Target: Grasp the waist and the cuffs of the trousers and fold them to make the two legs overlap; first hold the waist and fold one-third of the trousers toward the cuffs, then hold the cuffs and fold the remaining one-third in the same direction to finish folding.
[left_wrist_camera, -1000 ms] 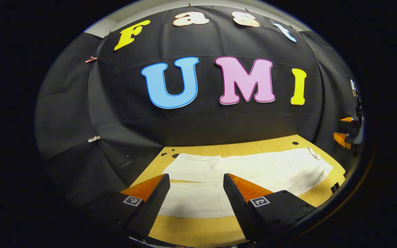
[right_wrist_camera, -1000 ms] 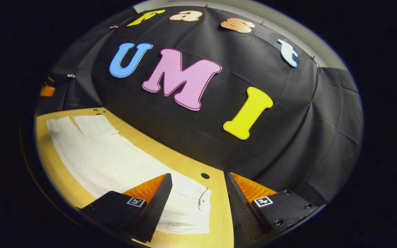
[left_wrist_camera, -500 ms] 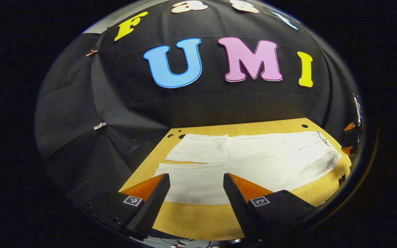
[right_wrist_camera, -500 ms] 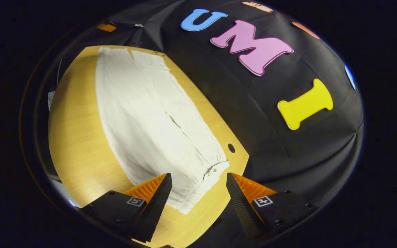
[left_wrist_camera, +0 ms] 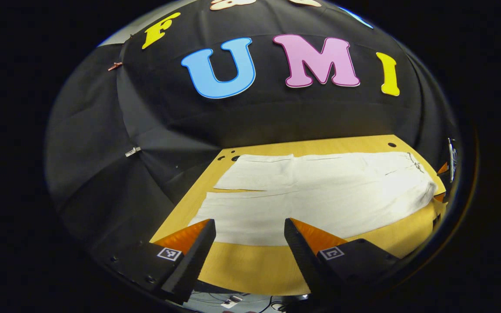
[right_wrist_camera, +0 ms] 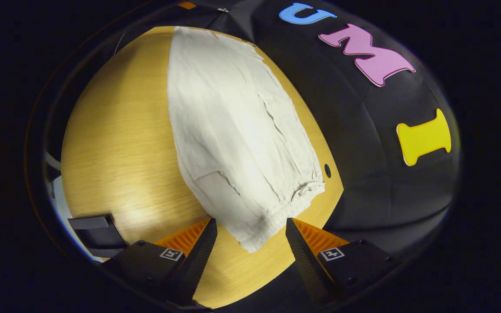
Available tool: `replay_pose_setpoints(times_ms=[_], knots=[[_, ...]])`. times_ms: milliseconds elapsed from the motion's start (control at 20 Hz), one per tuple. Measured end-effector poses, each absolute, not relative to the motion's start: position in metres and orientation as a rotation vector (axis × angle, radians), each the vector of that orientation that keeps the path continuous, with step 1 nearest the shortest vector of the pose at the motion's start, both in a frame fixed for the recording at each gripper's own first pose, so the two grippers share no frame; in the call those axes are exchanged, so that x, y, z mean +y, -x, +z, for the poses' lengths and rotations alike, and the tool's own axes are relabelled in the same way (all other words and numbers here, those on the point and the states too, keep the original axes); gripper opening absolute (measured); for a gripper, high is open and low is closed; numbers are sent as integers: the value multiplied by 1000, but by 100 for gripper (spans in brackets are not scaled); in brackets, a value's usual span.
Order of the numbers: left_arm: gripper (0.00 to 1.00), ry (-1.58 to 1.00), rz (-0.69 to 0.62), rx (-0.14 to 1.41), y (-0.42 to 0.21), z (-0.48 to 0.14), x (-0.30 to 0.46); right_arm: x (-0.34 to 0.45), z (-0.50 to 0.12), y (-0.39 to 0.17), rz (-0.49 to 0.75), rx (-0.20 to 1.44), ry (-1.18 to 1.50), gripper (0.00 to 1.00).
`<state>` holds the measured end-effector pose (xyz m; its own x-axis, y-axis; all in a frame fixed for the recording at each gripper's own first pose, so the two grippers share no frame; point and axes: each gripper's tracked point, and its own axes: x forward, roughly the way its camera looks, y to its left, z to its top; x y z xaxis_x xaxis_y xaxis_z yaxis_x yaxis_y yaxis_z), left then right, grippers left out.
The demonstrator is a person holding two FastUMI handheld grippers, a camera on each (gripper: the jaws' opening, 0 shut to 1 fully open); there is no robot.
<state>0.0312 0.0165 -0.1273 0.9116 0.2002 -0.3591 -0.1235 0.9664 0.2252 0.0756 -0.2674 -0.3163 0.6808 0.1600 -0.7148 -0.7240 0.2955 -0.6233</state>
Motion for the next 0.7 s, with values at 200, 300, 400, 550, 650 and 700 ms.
replay_pose_setpoints(times_ms=[200,300,400,550,650,700], knots=[[99,-216,192,397,-27,-123,20,-265,-315,-98,596,512,1214,96],[99,-208,200,396,-30,-121,21,-260,-316,-106,582,474,1278,95],[99,-186,206,402,-33,-123,20,-255,-319,-115,573,436,1359,93],[99,-152,216,421,-34,-126,19,-252,-321,-127,553,390,1440,92],[99,-148,216,429,-34,-129,20,-254,-331,-128,554,434,1414,90],[99,-151,213,434,-36,-131,21,-256,-335,-127,551,453,1401,77]])
